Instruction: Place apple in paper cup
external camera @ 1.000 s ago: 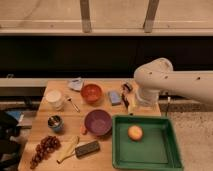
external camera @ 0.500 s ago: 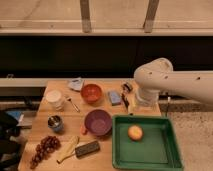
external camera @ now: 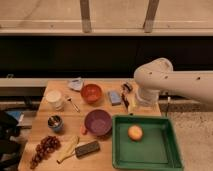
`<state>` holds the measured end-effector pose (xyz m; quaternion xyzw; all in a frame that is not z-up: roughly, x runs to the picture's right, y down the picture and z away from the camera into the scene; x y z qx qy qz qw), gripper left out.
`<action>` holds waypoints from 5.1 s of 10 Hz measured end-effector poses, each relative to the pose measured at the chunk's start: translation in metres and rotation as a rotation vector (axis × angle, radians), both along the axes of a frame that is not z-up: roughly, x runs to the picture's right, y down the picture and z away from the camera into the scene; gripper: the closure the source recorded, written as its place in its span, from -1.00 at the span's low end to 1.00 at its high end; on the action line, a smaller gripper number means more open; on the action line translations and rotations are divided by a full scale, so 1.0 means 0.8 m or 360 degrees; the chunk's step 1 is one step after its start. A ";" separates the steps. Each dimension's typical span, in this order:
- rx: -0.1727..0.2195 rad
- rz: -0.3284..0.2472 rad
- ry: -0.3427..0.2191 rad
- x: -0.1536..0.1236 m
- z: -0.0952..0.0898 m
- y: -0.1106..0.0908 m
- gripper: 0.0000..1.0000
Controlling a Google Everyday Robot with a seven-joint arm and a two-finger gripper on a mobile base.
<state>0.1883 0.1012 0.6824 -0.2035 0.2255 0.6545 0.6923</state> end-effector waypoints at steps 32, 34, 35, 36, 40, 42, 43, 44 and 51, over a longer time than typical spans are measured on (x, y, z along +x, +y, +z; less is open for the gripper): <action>-0.0569 0.0145 -0.0025 0.002 0.128 0.175 0.40; -0.0564 0.0132 -0.0023 0.002 0.125 0.175 0.82; -0.0545 0.0132 -0.0021 0.002 0.120 0.171 0.93; -0.0501 0.0118 -0.0006 0.003 0.108 0.159 1.00; -0.0272 0.0018 0.0034 0.001 0.033 0.080 1.00; -0.0137 -0.0057 0.0035 -0.009 0.003 0.034 1.00; -0.0075 -0.0090 0.0023 -0.020 -0.004 0.015 1.00; -0.0010 -0.0121 -0.0005 -0.036 -0.006 -0.003 1.00; 0.0260 -0.0287 -0.0367 -0.223 0.029 -0.086 1.00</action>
